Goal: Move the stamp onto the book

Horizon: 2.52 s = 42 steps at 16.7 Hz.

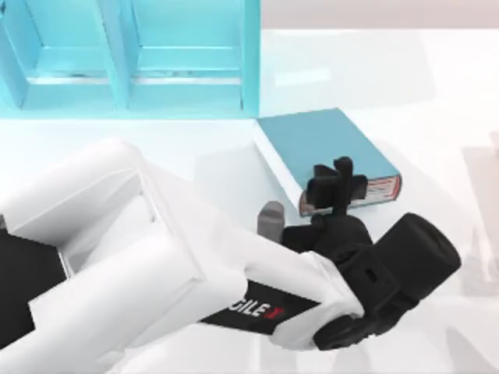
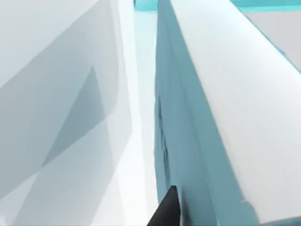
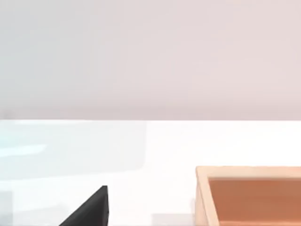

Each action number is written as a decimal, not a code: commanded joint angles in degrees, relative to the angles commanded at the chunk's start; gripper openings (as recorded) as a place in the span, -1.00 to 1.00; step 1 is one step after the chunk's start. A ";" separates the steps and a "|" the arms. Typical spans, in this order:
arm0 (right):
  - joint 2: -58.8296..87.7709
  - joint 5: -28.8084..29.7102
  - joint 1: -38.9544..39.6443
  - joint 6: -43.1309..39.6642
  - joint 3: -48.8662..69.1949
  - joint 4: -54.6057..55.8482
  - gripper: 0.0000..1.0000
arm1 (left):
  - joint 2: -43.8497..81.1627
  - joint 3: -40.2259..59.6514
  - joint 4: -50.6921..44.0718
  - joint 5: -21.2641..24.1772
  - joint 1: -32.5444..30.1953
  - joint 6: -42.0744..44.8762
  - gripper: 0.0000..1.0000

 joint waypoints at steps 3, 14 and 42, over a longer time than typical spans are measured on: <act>0.00 0.00 0.00 0.00 0.00 0.00 1.00 | 0.00 0.00 0.00 0.00 0.00 0.00 0.36; 0.00 0.00 0.00 0.00 0.00 0.00 1.00 | 0.00 0.00 0.00 0.00 0.00 0.00 1.00; 0.00 0.00 0.00 0.00 0.00 0.00 1.00 | -0.32 8.37 -70.20 -8.64 -20.98 -63.96 1.00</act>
